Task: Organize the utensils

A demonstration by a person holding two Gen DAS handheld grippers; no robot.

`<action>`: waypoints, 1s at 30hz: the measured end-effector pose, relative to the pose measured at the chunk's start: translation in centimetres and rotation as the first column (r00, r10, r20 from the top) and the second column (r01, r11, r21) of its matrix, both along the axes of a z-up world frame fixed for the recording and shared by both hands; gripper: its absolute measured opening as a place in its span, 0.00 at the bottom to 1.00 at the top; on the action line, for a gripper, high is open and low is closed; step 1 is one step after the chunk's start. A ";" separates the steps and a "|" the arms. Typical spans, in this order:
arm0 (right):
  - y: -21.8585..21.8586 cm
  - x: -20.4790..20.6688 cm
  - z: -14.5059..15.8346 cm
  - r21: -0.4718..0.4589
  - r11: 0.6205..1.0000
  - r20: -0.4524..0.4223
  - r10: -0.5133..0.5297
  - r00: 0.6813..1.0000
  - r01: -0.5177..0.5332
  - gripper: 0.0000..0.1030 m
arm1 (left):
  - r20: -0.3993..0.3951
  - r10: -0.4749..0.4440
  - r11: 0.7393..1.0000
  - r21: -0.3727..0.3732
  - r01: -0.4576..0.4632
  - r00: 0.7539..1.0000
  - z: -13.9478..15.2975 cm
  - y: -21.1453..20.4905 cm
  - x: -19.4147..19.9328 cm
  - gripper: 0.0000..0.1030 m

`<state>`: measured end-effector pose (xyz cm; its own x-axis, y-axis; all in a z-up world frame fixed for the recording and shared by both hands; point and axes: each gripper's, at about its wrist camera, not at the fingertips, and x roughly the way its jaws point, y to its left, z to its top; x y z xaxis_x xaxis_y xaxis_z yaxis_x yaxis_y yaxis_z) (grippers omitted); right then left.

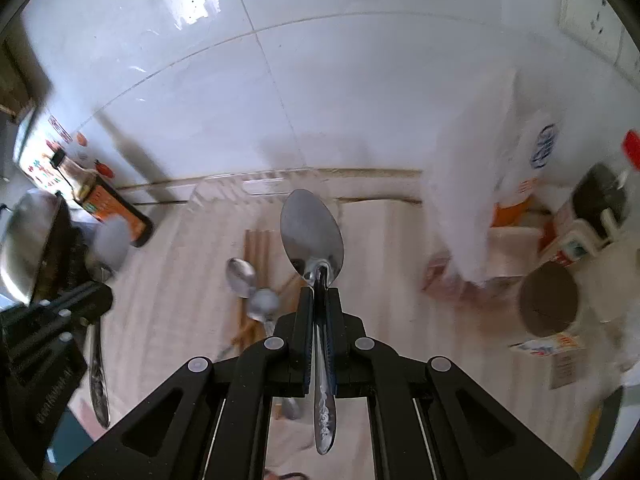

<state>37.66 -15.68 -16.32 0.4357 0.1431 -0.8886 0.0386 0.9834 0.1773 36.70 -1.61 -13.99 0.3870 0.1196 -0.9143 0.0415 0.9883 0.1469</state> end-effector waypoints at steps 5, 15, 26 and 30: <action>0.0 0.7 -0.5 0.070 0.998 -0.025 0.000 1.000 0.002 0.06 | -0.007 0.008 1.000 -0.028 -0.008 1.000 0.1 0.5 0.2 0.04; -0.5 1.2 -2.3 0.207 0.978 -0.145 0.003 0.989 0.027 0.18 | -0.016 0.045 0.996 -0.072 -0.046 0.999 1.7 2.0 -0.3 0.23; -1.6 -3.5 -1.5 -0.051 0.999 -0.108 -0.024 0.994 0.019 0.54 | 0.030 0.076 0.997 -0.026 -0.075 0.997 0.5 3.8 -3.1 0.95; -1.6 -5.5 -1.1 -0.104 0.994 -0.095 -0.036 0.995 0.026 0.72 | 0.043 0.058 0.998 -0.040 -0.056 0.997 0.0 3.6 -4.3 1.00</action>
<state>32.15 -17.31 -17.46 0.3500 0.0375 -0.9360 0.0811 0.9942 0.0701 32.41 1.95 -13.98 0.4203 0.1072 -0.9010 -0.0208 0.9939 0.1086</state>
